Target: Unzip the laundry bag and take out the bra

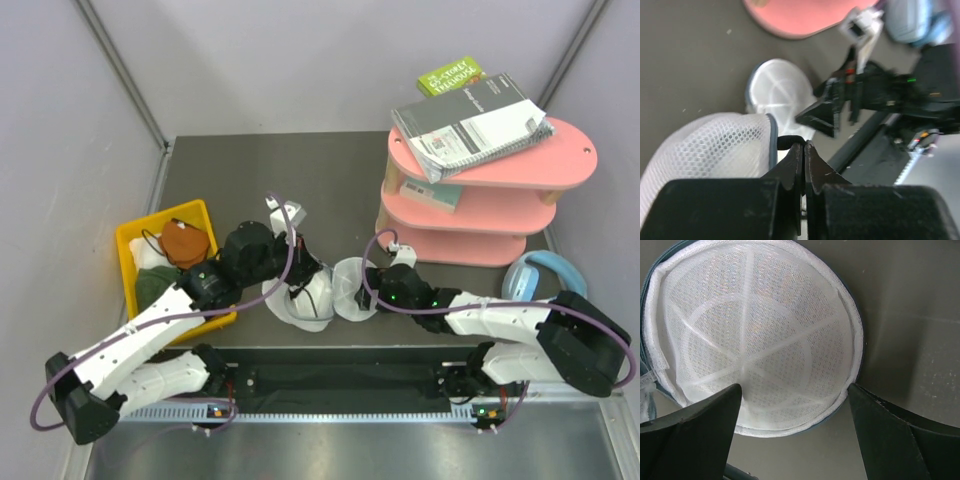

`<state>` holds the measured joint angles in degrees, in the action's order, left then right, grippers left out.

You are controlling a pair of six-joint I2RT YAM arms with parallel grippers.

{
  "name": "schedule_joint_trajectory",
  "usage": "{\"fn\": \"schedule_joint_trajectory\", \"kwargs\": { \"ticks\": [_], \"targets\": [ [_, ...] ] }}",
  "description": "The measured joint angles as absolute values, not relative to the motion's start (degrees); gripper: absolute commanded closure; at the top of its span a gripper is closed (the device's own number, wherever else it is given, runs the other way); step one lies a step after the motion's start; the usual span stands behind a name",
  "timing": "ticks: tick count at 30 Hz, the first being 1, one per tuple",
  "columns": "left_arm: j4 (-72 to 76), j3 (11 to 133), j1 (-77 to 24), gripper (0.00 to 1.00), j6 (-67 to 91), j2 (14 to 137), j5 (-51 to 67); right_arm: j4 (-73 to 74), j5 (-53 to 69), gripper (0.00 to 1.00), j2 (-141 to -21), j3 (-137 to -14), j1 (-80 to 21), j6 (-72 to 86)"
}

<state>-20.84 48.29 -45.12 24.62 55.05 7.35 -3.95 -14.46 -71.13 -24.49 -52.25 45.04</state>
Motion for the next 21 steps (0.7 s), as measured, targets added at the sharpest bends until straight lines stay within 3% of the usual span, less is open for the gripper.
{"fn": "schedule_joint_trajectory", "kwargs": {
  "ticks": [13, 21],
  "targets": [
    [-21.3, 51.1, -44.0, 1.00, 26.1, 54.0, 11.7, -4.2, -14.6, 0.11, -70.7, -24.6, -52.2, 44.7],
    [-20.9, 47.2, -43.9, 1.00, 26.8, 60.0, 8.0, -2.5, -15.7, 0.12, -57.8, -24.4, -54.2, 38.9]
  ]
}}
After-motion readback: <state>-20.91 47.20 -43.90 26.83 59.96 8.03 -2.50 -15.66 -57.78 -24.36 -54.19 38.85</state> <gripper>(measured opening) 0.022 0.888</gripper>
